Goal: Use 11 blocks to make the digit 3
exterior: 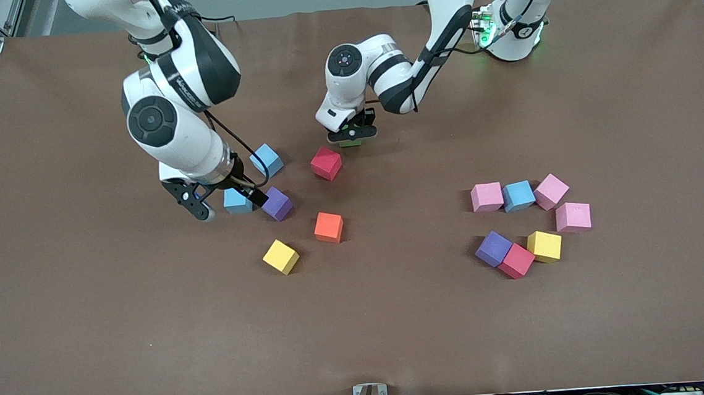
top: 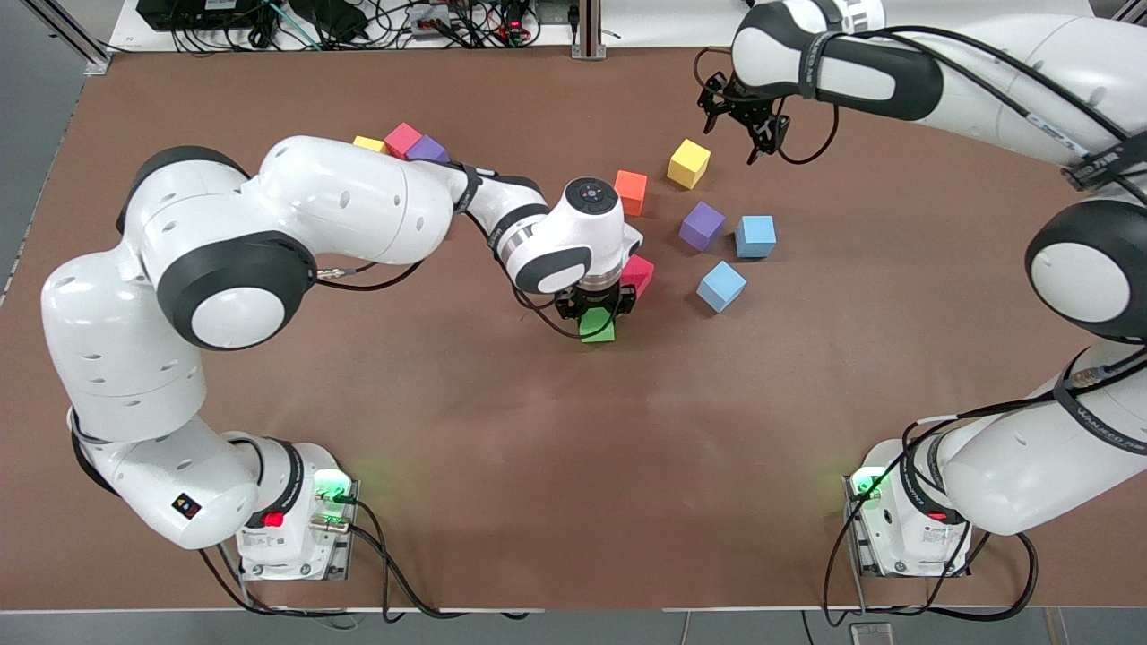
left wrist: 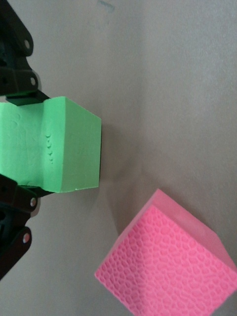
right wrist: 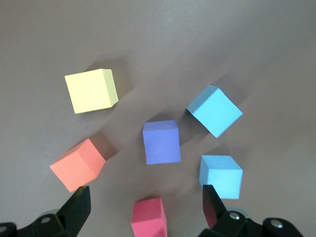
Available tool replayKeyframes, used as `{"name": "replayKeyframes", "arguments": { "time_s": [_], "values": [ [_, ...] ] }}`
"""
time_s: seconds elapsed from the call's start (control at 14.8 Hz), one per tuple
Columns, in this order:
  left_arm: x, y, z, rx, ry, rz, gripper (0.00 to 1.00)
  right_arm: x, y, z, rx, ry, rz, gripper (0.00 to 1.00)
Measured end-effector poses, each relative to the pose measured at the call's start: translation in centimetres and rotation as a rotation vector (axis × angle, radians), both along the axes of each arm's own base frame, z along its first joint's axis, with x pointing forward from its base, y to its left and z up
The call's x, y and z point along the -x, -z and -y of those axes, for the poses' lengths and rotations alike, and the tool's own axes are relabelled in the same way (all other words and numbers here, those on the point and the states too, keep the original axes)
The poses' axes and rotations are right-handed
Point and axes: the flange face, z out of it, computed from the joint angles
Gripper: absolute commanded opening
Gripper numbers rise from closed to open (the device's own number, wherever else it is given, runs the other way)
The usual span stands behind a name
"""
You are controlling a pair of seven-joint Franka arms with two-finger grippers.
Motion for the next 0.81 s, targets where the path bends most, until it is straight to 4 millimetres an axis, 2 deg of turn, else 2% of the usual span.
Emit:
{"name": "replayKeyframes", "arguments": {
  "time_s": [0.14, 0.2, 0.27, 0.34, 0.61, 0.81],
  "values": [
    [-0.2, -0.1, 0.3, 0.005, -0.002, 0.001, 0.43, -0.5, 1.4, -0.2, -0.001, 0.005, 0.01, 1.0],
    [-0.2, -0.1, 0.3, 0.006, -0.002, 0.001, 0.52, -0.8, 1.9, -0.3, -0.002, 0.009, 0.017, 1.0],
    [-0.3, -0.2, 0.4, 0.005, -0.002, 0.001, 0.81, -0.9, 2.5, -0.5, -0.003, 0.015, 0.022, 1.0],
    [-0.3, -0.2, 0.3, 0.002, -0.002, 0.0, 1.0, -1.0, 3.2, -0.7, -0.002, 0.023, 0.024, 1.0],
    [-0.4, -0.3, 0.4, 0.002, -0.003, 0.0, 1.0, -0.5, 5.6, -2.7, 0.008, 0.036, 0.015, 1.0],
    [-1.1, -1.3, 0.2, -0.03, -0.008, -0.008, 1.0, -0.1, 5.8, -3.4, 0.009, 0.029, 0.014, 1.0]
  ]
}}
